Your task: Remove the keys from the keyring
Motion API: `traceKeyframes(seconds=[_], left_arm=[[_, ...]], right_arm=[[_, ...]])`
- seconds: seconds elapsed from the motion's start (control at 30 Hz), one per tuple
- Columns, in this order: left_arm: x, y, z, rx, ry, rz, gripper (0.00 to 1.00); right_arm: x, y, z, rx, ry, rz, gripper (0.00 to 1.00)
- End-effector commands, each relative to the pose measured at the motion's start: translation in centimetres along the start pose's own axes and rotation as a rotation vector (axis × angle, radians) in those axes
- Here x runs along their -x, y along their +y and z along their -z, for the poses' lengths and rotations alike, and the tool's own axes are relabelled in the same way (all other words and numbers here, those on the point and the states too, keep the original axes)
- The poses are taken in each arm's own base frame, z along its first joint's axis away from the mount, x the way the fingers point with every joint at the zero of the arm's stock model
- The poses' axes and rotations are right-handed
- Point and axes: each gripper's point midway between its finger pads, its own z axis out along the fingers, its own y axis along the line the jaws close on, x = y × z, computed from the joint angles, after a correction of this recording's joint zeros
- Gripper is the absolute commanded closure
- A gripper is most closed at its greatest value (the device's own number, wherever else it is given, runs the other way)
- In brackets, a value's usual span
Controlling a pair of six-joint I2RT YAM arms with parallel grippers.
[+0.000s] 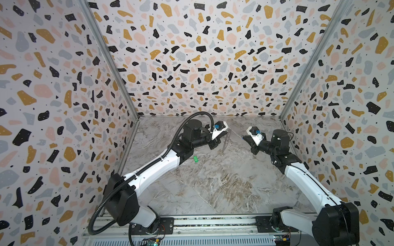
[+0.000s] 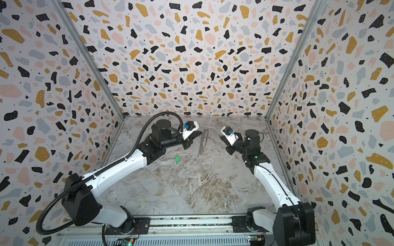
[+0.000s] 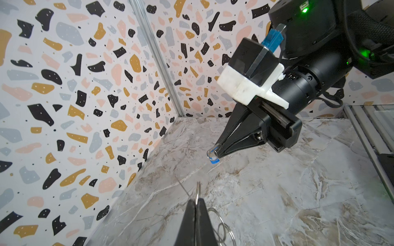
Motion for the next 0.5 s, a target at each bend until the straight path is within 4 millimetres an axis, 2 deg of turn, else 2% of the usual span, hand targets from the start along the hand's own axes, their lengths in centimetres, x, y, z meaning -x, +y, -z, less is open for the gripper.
traceKeyframes(seconds=[0.0,0.13,0.47], left_arm=[[-1.1,0.8,-0.5,0.017,-0.015,0.039,1.00],[-3.1,0.3,-2.1,-0.047,-0.036,0.103,1.00],[-7.1,-1.3,-7.3,-0.157,-0.027,0.222,1.00]], right_arm=[[-3.0,-0.4,-0.9,-0.030,0.079,-0.012,1.00],[-6.2,0.2,-1.8,-0.015,0.161,-0.010,1.00],[-10.9,0.9,-2.4,-0.034,0.268,-0.035,1.00]])
